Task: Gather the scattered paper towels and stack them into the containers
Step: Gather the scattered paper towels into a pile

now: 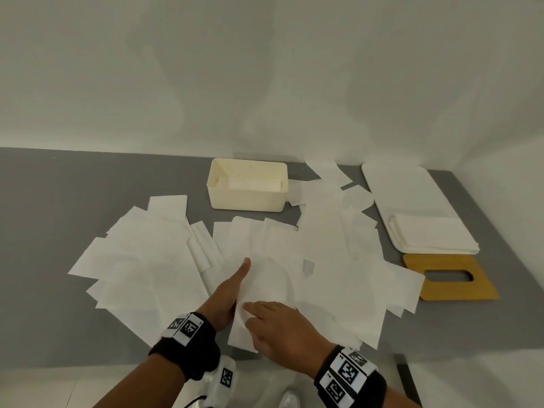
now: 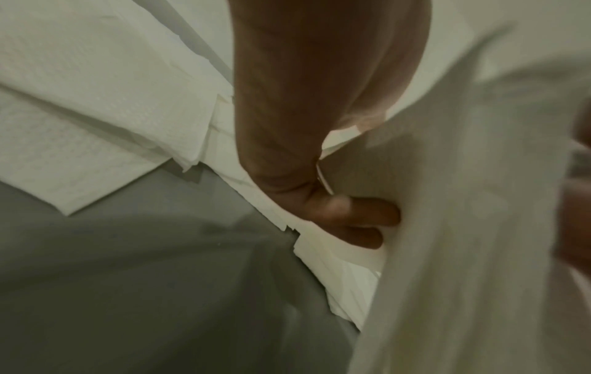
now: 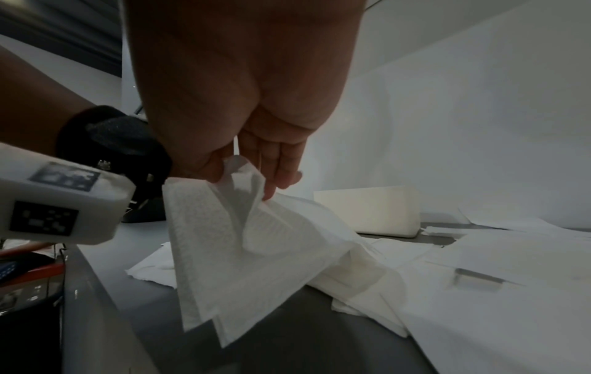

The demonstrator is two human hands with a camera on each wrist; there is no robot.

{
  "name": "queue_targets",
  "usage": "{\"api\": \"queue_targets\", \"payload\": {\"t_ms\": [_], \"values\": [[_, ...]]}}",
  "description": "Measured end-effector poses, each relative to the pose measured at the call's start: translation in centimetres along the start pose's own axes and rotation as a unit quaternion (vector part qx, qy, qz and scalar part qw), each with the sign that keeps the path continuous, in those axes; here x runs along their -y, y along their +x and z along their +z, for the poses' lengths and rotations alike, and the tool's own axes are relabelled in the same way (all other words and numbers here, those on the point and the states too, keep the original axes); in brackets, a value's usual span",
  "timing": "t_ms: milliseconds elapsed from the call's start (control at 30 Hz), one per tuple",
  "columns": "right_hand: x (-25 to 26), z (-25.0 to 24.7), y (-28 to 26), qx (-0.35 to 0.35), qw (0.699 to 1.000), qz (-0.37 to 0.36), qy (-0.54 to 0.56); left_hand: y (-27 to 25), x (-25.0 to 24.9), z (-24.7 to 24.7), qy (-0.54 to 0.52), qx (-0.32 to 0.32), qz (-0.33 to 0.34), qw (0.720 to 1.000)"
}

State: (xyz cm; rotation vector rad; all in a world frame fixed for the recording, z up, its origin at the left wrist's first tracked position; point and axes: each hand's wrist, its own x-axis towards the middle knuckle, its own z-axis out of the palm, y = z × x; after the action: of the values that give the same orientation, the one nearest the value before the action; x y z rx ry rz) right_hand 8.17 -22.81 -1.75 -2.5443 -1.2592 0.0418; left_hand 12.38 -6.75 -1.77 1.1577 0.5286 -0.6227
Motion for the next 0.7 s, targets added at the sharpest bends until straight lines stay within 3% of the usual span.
{"api": "queue_targets", "payload": {"t_ms": [100,167,200,233,300,367,400,433,533,567,700], "values": [[0.4,-0.6,-0.5,-0.049,0.998,0.009,0.03,-0.2,0.1,0.2,0.096,0.005,0.057,0.994],[0.4,-1.6,-0.8,-0.108,0.982,0.139,0.071,0.0,0.3,0.0,0.1,-0.004,0.093,0.991],[0.0,-2.1,-0.8,-0.135,0.956,0.233,0.115,-0.1,0.2,0.0,0.085,-0.005,0.108,0.99],[-0.5,-2.7,-0.7,-0.144,0.919,0.324,0.172,-0.4,0.0,0.1,0.071,-0.003,0.12,0.99],[-1.8,-3.6,-0.2,-0.094,0.82,0.454,0.335,-1.1,-0.4,0.5,0.062,0.019,0.139,0.988],[-2.9,-3.9,0.5,-0.063,0.673,0.464,0.572,-1.6,-0.7,1.1,0.11,0.029,0.156,0.981],[-3.2,-4.1,0.9,-0.074,0.634,0.452,0.623,-1.8,-0.9,1.3,0.145,0.025,0.167,0.975],[-3.2,-4.3,1.3,-0.09,0.641,0.446,0.617,-2.0,-1.0,1.5,0.175,0.019,0.179,0.968],[-3.0,-4.9,2.7,-0.128,0.76,0.454,0.448,-2.5,-1.5,2.2,0.223,-0.007,0.212,0.952],[-2.9,-5.2,3.0,-0.134,0.78,0.446,0.419,-2.6,-1.6,2.4,0.232,-0.01,0.217,0.948],[-2.7,-5.6,3.6,-0.149,0.808,0.426,0.379,-2.4,-1.2,2.5,0.277,0.002,0.216,0.936]]}}
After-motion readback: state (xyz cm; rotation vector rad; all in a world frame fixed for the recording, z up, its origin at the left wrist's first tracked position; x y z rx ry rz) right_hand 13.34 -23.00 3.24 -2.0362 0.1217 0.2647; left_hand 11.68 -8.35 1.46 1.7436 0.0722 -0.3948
